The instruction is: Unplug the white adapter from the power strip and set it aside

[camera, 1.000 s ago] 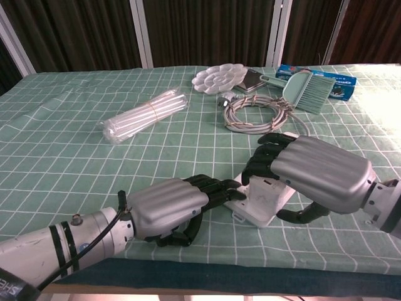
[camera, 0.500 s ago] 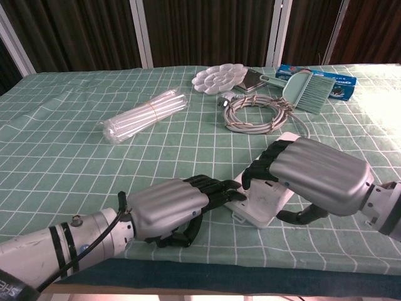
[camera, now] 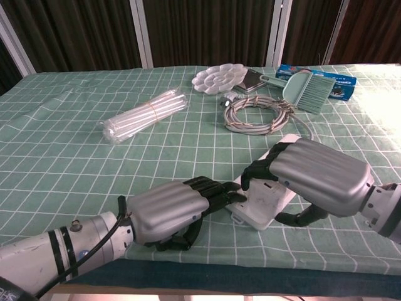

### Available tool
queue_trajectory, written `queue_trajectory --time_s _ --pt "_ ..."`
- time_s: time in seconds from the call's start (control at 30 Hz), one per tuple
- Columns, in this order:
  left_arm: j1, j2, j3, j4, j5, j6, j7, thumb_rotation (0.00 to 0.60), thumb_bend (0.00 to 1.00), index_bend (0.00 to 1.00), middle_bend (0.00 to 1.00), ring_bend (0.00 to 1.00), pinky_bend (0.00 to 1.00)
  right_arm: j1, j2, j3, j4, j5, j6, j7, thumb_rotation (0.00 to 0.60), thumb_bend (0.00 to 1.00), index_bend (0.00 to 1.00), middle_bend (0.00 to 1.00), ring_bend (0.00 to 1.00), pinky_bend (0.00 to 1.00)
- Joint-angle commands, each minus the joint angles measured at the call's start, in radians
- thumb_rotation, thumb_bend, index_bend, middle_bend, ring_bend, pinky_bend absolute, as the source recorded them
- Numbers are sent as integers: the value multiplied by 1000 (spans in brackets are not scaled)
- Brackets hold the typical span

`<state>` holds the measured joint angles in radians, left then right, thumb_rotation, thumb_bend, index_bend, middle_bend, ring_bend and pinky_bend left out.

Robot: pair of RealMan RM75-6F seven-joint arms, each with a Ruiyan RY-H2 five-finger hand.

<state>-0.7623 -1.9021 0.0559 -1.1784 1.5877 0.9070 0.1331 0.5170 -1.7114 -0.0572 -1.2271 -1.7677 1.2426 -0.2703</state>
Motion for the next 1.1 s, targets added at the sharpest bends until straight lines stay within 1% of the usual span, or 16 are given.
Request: queue_trajectory --time_s 0.03,0.33,0.5,0.67,0.83,0.97,1.1 --pt "1 -4 0 2 2 2 6 600 1000 0 48 9 18 -2 6 3 -21 15 -10 13 600 465 827 643 539 428" --pt "3 -9 1 4 4 5 15 600 1000 0 48 9 18 -2 21 11 -53 28 -11 25 600 466 857 666 565 428" --pt "4 -14 1 9 2 1 20 600 1000 0 48 9 18 -12 18 6 -39 4 37 64 600 466 860 668 567 428" --pt "5 -15 0 13 1 0 23 600 1000 0 48 9 18 -23 5 -11 2 -38 92 97 600 467 877 682 583 444" --pt "5 -15 -1 12 3 1 24 600 1000 0 48 9 18 -29 1 -15 17 -52 123 128 600 469 882 685 588 444" --pt "5 -8 -6 4 5 9 21 600 1000 0 48 9 18 -36 22 -17 -2 -64 155 151 600 469 882 685 588 444" --pt "3 7 -14 -5 6 19 15 600 1000 0 48 9 18 -48 67 -27 -38 -82 188 155 600 468 882 685 588 444"
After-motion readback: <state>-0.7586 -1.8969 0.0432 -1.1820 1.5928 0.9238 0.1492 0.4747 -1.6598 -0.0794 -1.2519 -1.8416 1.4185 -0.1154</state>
